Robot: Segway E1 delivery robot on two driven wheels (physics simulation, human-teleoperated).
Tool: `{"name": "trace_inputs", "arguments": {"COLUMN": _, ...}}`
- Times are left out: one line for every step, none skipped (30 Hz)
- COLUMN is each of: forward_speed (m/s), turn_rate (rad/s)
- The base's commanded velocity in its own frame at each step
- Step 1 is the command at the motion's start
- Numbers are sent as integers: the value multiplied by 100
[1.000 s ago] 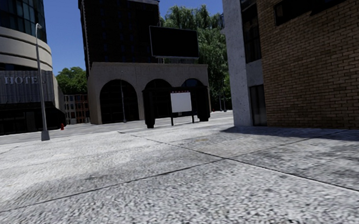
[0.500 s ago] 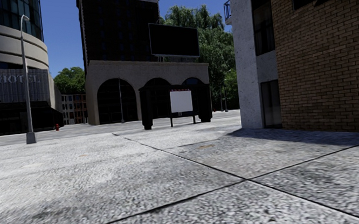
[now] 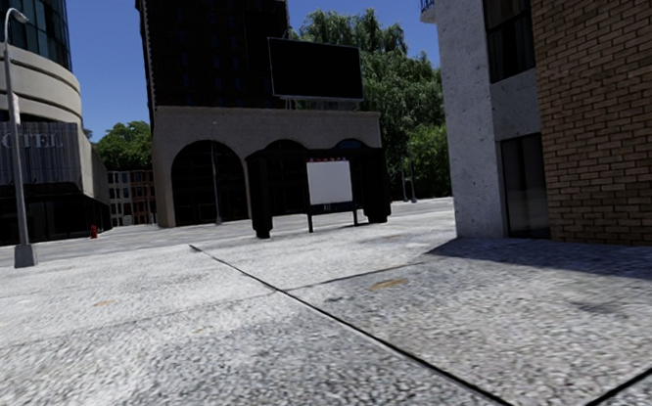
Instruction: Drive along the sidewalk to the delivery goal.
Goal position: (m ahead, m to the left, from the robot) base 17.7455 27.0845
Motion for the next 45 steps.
{"name": "trace_inputs", "arguments": {"forward_speed": 200, "turn_rate": 0}}
{"name": "trace_inputs", "arguments": {"forward_speed": 200, "turn_rate": 0}}
{"name": "trace_inputs", "arguments": {"forward_speed": 200, "turn_rate": 0}}
{"name": "trace_inputs", "arguments": {"forward_speed": 200, "turn_rate": 0}}
{"name": "trace_inputs", "arguments": {"forward_speed": 200, "turn_rate": 0}}
{"name": "trace_inputs", "arguments": {"forward_speed": 200, "turn_rate": 0}}
{"name": "trace_inputs", "arguments": {"forward_speed": 200, "turn_rate": 0}}
{"name": "trace_inputs", "arguments": {"forward_speed": 200, "turn_rate": 0}}
{"name": "trace_inputs", "arguments": {"forward_speed": 200, "turn_rate": 0}}
{"name": "trace_inputs", "arguments": {"forward_speed": 200, "turn_rate": 0}}
{"name": "trace_inputs", "arguments": {"forward_speed": 200, "turn_rate": 0}}
{"name": "trace_inputs", "arguments": {"forward_speed": 200, "turn_rate": 0}}
{"name": "trace_inputs", "arguments": {"forward_speed": 200, "turn_rate": -2}}
{"name": "trace_inputs", "arguments": {"forward_speed": 200, "turn_rate": -4}}
{"name": "trace_inputs", "arguments": {"forward_speed": 200, "turn_rate": -5}}
{"name": "trace_inputs", "arguments": {"forward_speed": 200, "turn_rate": -5}}
{"name": "trace_inputs", "arguments": {"forward_speed": 200, "turn_rate": -5}}
{"name": "trace_inputs", "arguments": {"forward_speed": 200, "turn_rate": -5}}
{"name": "trace_inputs", "arguments": {"forward_speed": 200, "turn_rate": -5}}
{"name": "trace_inputs", "arguments": {"forward_speed": 200, "turn_rate": -5}}
{"name": "trace_inputs", "arguments": {"forward_speed": 200, "turn_rate": -5}}
{"name": "trace_inputs", "arguments": {"forward_speed": 200, "turn_rate": -5}}
{"name": "trace_inputs", "arguments": {"forward_speed": 200, "turn_rate": -5}}
{"name": "trace_inputs", "arguments": {"forward_speed": 200, "turn_rate": -5}}
{"name": "trace_inputs", "arguments": {"forward_speed": 200, "turn_rate": -5}}
{"name": "trace_inputs", "arguments": {"forward_speed": 200, "turn_rate": -5}}
{"name": "trace_inputs", "arguments": {"forward_speed": 200, "turn_rate": -5}}
{"name": "trace_inputs", "arguments": {"forward_speed": 200, "turn_rate": -5}}
{"name": "trace_inputs", "arguments": {"forward_speed": 200, "turn_rate": -6}}
{"name": "trace_inputs", "arguments": {"forward_speed": 200, "turn_rate": -7}}
{"name": "trace_inputs", "arguments": {"forward_speed": 200, "turn_rate": -10}}
{"name": "trace_inputs", "arguments": {"forward_speed": 200, "turn_rate": -10}}
{"name": "trace_inputs", "arguments": {"forward_speed": 200, "turn_rate": -12}}
{"name": "trace_inputs", "arguments": {"forward_speed": 200, "turn_rate": -13}}
{"name": "trace_inputs", "arguments": {"forward_speed": 200, "turn_rate": -13}}
{"name": "trace_inputs", "arguments": {"forward_speed": 200, "turn_rate": -13}}
{"name": "trace_inputs", "arguments": {"forward_speed": 200, "turn_rate": -13}}
{"name": "trace_inputs", "arguments": {"forward_speed": 200, "turn_rate": -13}}
{"name": "trace_inputs", "arguments": {"forward_speed": 200, "turn_rate": -15}}
{"name": "trace_inputs", "arguments": {"forward_speed": 200, "turn_rate": -15}}
{"name": "trace_inputs", "arguments": {"forward_speed": 200, "turn_rate": -24}}
{"name": "trace_inputs", "arguments": {"forward_speed": 200, "turn_rate": -27}}
{"name": "trace_inputs", "arguments": {"forward_speed": 200, "turn_rate": -28}}
{"name": "trace_inputs", "arguments": {"forward_speed": 200, "turn_rate": -28}}
{"name": "trace_inputs", "arguments": {"forward_speed": 200, "turn_rate": -29}}
